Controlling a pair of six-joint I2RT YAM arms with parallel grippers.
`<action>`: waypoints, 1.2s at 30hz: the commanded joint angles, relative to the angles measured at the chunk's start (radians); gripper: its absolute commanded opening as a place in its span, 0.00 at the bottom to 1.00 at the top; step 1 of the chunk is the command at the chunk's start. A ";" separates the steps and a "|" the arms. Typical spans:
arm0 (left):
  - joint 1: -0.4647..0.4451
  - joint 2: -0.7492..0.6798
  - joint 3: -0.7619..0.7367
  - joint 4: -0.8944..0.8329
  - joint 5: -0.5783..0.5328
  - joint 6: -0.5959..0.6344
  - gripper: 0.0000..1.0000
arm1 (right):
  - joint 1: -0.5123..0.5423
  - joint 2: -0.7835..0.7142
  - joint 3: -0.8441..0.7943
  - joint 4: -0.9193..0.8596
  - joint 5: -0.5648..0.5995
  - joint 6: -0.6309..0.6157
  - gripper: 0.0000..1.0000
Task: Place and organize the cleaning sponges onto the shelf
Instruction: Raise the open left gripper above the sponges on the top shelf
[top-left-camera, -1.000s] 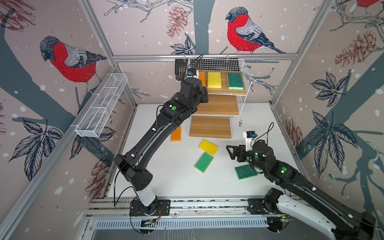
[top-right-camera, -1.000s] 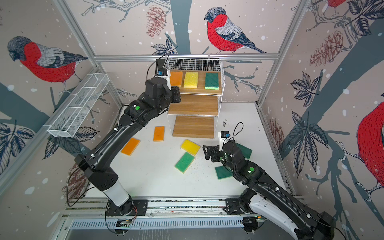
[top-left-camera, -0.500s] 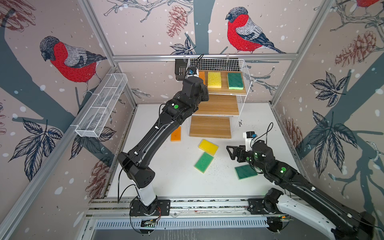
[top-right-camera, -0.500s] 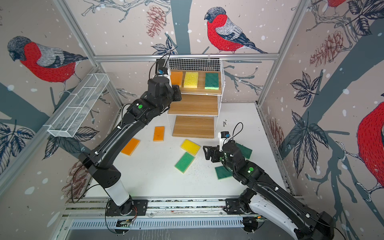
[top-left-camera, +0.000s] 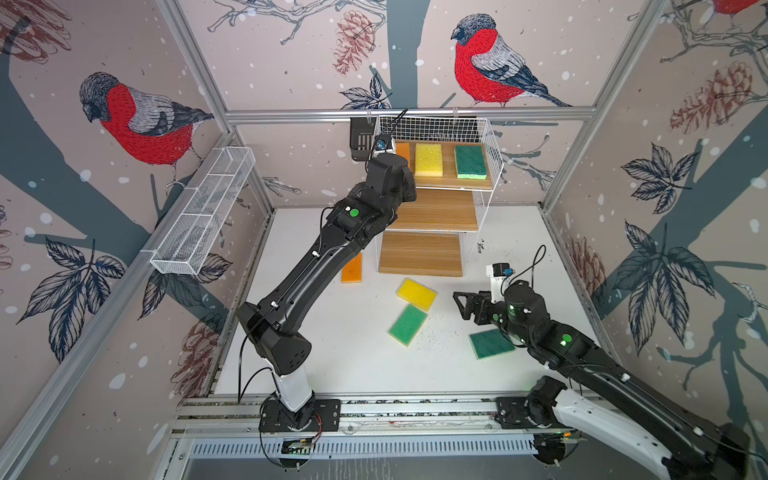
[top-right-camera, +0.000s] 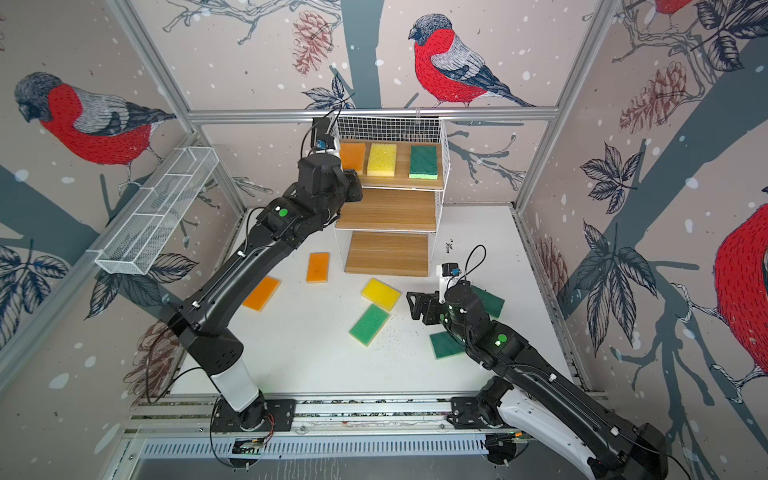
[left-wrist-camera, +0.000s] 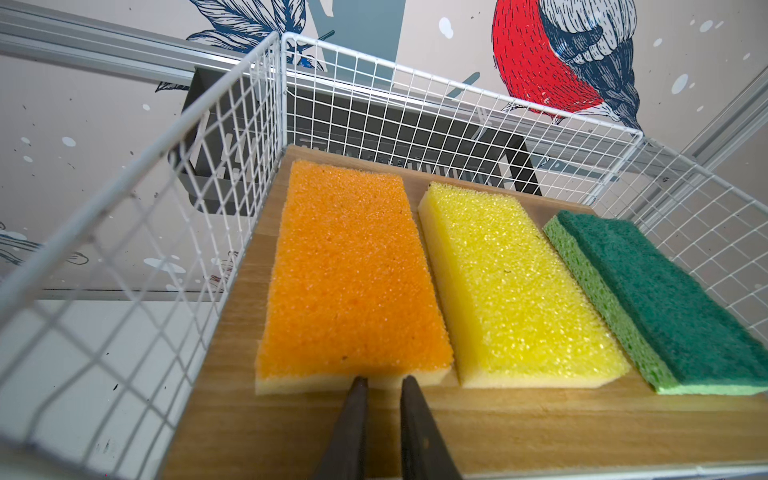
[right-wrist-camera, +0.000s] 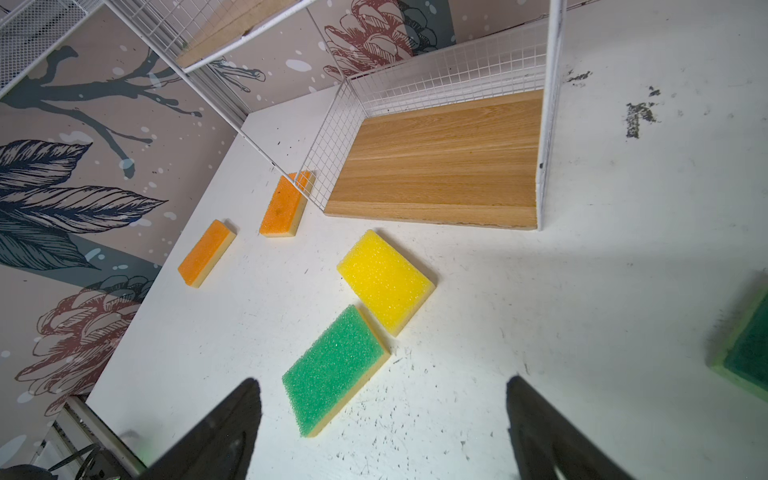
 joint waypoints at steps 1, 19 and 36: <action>0.003 0.004 0.008 0.029 -0.025 0.000 0.19 | -0.003 -0.002 -0.002 0.014 0.002 -0.013 0.92; 0.020 0.007 -0.002 0.020 -0.047 -0.014 0.19 | -0.007 -0.004 -0.007 0.014 0.000 -0.011 0.92; 0.015 -0.027 -0.013 0.008 0.030 -0.001 0.20 | -0.011 -0.008 0.006 -0.002 0.014 -0.004 0.92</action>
